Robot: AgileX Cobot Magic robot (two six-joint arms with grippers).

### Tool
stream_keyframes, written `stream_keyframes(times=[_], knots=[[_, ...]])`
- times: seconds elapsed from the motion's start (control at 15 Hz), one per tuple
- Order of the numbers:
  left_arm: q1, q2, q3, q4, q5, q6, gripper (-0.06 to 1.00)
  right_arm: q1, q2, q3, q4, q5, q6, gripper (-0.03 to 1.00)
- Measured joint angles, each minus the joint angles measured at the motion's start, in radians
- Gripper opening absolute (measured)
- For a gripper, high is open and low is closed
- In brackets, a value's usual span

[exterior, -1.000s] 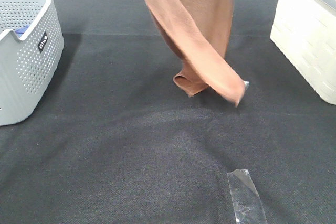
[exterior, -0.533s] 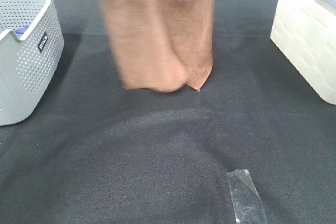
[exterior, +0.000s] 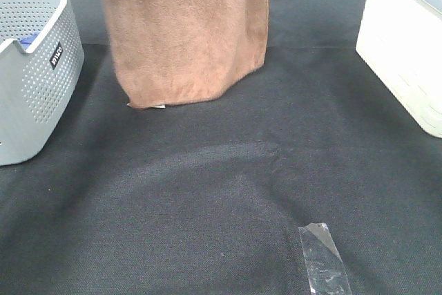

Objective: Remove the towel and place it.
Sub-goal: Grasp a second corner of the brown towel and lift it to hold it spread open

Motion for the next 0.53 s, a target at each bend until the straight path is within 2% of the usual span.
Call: stream_keyframes(times=[0.13,0.27,0.4,0.53], knots=[[0.0,0.096,-0.108,-0.015,-0.012,0.02,0.0,-0.018,0.041,0.0,0.025,-0.123,0.006,0.01],[0.0,0.209,-0.296,-0.023,-0.001,0.02,0.0,-0.051,0.067,0.0,0.055,-0.236,0.022,0.01],[0.0,0.337,-0.534,-0.025,0.061,0.02,0.0,-0.087,0.089,-0.026,0.079,-0.309,0.078,0.01],[0.0,0.447,-0.746,-0.026,0.14,0.017,0.0,-0.111,0.103,-0.049,0.081,-0.334,0.141,0.01]])
